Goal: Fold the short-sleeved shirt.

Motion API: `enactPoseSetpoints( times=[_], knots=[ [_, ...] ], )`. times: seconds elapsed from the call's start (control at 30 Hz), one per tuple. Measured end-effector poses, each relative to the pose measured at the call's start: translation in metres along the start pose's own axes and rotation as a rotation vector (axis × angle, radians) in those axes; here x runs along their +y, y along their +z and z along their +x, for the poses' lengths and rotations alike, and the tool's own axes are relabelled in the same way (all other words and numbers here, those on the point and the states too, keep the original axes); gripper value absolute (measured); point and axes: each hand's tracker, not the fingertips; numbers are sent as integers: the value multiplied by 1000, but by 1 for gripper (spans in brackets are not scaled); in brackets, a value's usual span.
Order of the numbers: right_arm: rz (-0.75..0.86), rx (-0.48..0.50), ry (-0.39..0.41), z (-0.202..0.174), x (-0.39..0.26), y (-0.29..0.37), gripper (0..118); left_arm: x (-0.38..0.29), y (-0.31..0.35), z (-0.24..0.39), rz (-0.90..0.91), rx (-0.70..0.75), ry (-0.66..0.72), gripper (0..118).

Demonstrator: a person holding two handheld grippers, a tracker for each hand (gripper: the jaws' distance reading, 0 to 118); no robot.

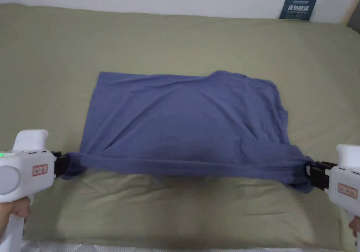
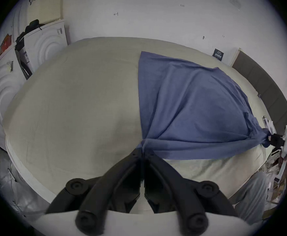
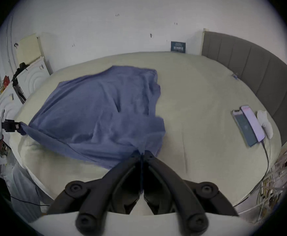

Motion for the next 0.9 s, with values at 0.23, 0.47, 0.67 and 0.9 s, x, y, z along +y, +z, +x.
enactPoseSetpoints(
  times=[0.23, 0.47, 0.67, 0.9],
  knots=[
    [19, -32, 45, -14, 78, -33, 2, 68, -24, 9, 47, 9, -24, 3],
    [-56, -86, 145, -17, 138, -111, 2, 116, -87, 9, 8, 30, -11, 3],
    [-123, -114, 170, -17, 147, -168, 2, 131, -144, 6, -83, 50, -12, 3],
    [-153, -133, 121, -9, 132, -177, 116, 128, -151, 6, -77, 44, -13, 118]
  ],
)
